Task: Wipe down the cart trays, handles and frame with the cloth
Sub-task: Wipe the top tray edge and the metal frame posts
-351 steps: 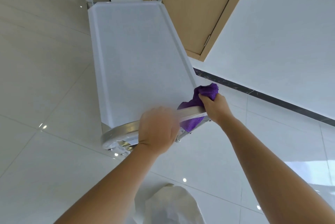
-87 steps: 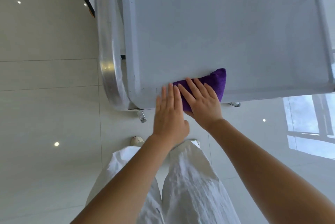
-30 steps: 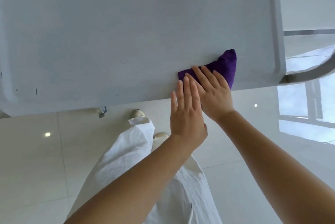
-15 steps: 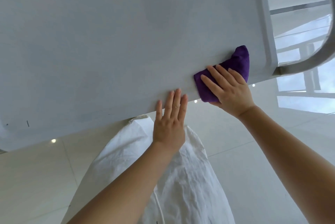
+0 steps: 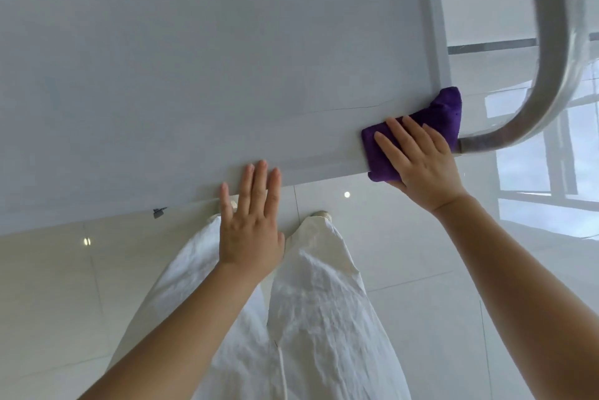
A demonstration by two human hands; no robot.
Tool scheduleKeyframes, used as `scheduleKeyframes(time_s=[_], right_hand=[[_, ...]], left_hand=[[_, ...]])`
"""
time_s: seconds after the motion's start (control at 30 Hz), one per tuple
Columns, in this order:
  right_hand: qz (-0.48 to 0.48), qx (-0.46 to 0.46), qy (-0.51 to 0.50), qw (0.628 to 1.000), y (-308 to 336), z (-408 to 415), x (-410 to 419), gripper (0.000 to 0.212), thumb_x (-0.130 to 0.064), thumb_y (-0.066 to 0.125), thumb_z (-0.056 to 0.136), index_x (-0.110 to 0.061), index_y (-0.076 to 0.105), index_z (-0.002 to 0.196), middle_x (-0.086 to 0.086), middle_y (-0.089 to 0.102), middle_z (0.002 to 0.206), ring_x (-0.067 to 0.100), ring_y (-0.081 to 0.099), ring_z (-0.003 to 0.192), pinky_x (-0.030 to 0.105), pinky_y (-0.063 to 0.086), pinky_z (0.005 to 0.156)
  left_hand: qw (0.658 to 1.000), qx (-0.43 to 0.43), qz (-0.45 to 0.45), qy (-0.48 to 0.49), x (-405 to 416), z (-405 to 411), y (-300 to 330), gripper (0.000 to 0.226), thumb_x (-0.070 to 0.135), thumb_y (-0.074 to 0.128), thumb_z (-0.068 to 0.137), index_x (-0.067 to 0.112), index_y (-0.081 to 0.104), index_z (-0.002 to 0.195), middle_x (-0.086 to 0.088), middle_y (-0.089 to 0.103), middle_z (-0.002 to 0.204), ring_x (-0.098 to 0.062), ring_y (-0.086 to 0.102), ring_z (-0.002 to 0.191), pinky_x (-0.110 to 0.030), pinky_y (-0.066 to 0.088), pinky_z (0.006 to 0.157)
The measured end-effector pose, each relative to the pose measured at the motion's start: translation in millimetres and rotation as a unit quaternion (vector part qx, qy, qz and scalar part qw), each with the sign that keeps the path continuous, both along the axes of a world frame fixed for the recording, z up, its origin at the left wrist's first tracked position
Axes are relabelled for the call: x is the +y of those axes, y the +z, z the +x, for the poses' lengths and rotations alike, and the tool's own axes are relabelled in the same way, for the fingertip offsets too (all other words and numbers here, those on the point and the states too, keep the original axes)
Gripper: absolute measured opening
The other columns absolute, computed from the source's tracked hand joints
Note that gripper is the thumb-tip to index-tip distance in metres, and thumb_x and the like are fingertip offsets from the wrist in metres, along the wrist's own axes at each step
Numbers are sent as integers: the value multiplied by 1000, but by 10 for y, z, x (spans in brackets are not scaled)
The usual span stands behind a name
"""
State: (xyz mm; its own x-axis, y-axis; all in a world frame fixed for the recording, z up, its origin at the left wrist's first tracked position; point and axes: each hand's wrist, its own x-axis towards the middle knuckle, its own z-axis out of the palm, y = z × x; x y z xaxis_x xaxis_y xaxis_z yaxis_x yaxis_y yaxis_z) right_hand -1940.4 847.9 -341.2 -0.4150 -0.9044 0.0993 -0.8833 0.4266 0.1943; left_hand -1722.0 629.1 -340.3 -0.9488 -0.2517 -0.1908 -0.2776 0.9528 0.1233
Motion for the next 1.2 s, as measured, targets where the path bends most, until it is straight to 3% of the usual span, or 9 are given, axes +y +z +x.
scheduleKeyframes(time_s=[0.2,0.4,0.63,0.7,0.8,0.9,1.0,1.1,1.2], right_hand=[[-42,-18,-18,999,-17,-39,286,57,-13,70,81,-11,45,133,15,54,133,33,54,120,41,32,101],[-105,-74,18,992,-48,-62,343,47,3,50,81,-11,49,126,12,62,124,29,60,113,37,35,100],[-218,-155,10,963,328,-77,588,37,5,56,78,-5,60,114,10,69,109,26,66,92,33,49,82],[-282,-209,-48,935,556,24,729,41,0,60,81,-12,55,120,7,67,113,21,64,98,33,50,86],[-455,-345,-182,801,968,116,805,55,-2,57,84,-42,51,121,-28,58,116,-1,59,105,21,52,85],[-583,-268,-213,737,1249,-62,867,46,15,56,81,-7,44,119,-38,54,109,-15,53,102,7,43,85],[-556,-376,-177,720,1292,-401,796,50,5,49,89,12,26,133,-23,61,115,-4,55,112,13,40,95],[-362,-446,-205,792,1176,-565,566,70,-34,48,90,-21,10,147,12,29,152,27,24,141,44,20,116],[-334,-384,-270,817,1067,-634,468,83,-40,51,88,-16,2,150,7,9,157,15,9,144,22,18,111]], left_hand=[[992,-57,2,116,402,-230,192,108,19,75,51,-3,20,141,-25,28,148,-34,16,138,-51,-11,109],[993,-93,61,45,1139,-995,417,97,34,49,83,1,-19,143,-19,-18,154,-29,-28,137,-52,-24,101],[988,-70,115,76,1544,-1565,365,90,34,47,89,1,-16,144,-15,-19,154,-29,-19,141,-40,-11,113],[988,-41,128,73,1560,-1553,369,88,28,51,87,1,-8,147,-17,-11,155,-31,-14,143,-39,-11,112],[994,1,94,58,1604,-1589,337,90,18,62,74,-3,13,146,-22,11,154,-37,6,143,-42,-4,110],[991,-38,111,57,1671,-1743,359,85,22,52,83,0,0,147,-18,-4,156,-32,-6,144,-41,-8,113],[991,-61,110,52,1707,-1892,358,83,29,45,89,3,-8,147,-14,-16,155,-29,-14,143,-42,-7,114],[991,-65,105,44,1721,-1939,327,84,28,52,86,1,3,148,-18,-7,155,-32,-8,143,-45,-3,114],[995,-50,83,35,1730,-1941,247,87,21,61,74,-2,18,146,-20,10,154,-36,8,143,-51,6,113]])
